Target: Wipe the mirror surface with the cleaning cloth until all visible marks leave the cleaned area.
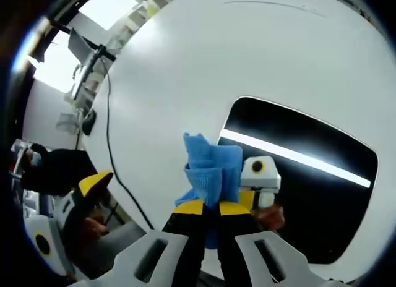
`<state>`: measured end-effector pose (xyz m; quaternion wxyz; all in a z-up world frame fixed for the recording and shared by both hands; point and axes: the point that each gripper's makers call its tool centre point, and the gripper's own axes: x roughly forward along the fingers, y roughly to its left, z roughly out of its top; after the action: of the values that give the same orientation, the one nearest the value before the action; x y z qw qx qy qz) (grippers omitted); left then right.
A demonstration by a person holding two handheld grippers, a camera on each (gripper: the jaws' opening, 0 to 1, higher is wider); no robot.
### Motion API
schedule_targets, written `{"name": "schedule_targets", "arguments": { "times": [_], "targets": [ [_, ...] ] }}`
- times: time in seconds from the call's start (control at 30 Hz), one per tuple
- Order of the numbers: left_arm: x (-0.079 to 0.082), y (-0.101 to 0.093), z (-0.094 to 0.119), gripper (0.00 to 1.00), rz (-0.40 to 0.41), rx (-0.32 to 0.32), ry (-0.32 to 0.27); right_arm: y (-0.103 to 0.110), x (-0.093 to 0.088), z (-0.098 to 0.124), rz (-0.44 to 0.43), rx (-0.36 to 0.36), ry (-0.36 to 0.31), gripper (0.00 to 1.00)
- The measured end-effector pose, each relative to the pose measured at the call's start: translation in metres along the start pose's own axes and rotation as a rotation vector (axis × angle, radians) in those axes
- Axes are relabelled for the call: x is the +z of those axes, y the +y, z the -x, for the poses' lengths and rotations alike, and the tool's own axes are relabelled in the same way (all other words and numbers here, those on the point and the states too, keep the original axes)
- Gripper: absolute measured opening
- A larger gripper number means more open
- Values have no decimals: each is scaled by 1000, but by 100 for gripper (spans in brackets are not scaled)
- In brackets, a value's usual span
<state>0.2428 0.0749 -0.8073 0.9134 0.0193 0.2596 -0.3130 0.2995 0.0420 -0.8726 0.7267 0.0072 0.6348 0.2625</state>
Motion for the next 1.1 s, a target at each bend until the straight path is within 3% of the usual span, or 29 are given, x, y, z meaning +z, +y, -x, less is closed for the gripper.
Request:
{"name": "schedule_targets", "arguments": {
  "times": [0.43, 1.1],
  "targets": [
    [0, 0, 1, 99, 5, 2, 2, -5, 18, 0, -8, -2, 4, 1],
    [-3, -1, 0, 99, 8, -5, 19, -22, 61, -2, 16, -27, -13, 0]
  ]
}}
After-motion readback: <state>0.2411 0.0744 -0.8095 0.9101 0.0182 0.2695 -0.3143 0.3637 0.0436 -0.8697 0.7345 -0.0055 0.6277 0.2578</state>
